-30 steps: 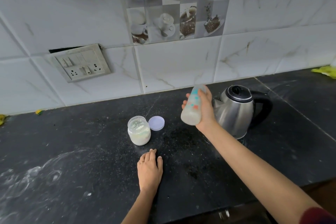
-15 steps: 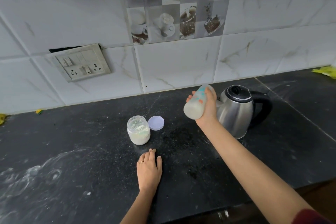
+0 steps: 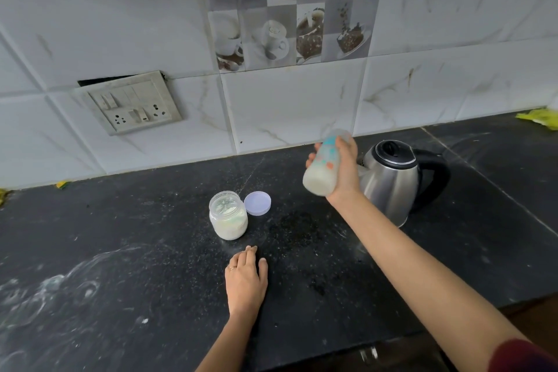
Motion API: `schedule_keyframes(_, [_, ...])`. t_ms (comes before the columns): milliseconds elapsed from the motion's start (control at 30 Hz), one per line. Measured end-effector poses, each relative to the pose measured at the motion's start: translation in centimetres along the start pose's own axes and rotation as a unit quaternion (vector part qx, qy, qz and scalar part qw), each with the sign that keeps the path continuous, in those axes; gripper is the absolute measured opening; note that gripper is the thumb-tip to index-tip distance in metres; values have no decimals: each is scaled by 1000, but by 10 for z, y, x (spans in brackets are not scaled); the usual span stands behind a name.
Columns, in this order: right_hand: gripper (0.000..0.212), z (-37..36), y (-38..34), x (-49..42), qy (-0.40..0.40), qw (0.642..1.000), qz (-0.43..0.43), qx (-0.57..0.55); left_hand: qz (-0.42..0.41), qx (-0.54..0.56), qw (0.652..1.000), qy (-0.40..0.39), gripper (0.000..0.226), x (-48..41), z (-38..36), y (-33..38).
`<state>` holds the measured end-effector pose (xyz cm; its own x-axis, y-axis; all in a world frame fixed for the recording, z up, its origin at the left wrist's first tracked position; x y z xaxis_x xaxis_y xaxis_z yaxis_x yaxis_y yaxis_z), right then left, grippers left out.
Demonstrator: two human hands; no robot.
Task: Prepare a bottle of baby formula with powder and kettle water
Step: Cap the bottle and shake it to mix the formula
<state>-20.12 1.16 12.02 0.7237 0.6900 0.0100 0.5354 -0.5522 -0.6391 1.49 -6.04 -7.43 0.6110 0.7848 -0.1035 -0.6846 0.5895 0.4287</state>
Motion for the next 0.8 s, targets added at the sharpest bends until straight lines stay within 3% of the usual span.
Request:
schedule_keyframes(67, [24, 1, -7, -5, 50, 998, 19, -41, 4, 3, 1000, -3, 33, 1, -1, -1])
schedule_keyframes(233, [23, -2, 12, 8, -16, 999, -35, 13, 5, 4, 1000, -6, 35, 0, 0, -2])
schedule_keyframes(367, [38, -6, -6, -5, 52, 998, 7, -38, 9, 8, 1000, -10, 35, 1, 0, -1])
schedule_keyframes(500, [24, -7, 10, 10, -25, 999, -34, 15, -5, 7, 1000, -3, 33, 1, 1, -1])
schedule_keyframes(633, [19, -2, -1, 1, 39, 998, 7, -56, -6, 8, 1000, -1, 32, 0, 0, -1])
schedule_keyframes(800, [20, -9, 12, 13, -33, 999, -23, 3, -11, 1, 1000, 3, 31, 0, 2, -1])
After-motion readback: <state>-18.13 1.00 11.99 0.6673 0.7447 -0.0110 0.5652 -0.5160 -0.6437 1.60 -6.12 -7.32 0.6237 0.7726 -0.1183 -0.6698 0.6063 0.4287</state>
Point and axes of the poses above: each hand's wrist, its own x-axis away from the middle knuckle, its own z-axis out of the back of the hand, y = z × x, the point moved 6 cm from there along -x, towards the middle knuckle, and after that the axes turned 10 degrees about -y, right-handed, at the moved point
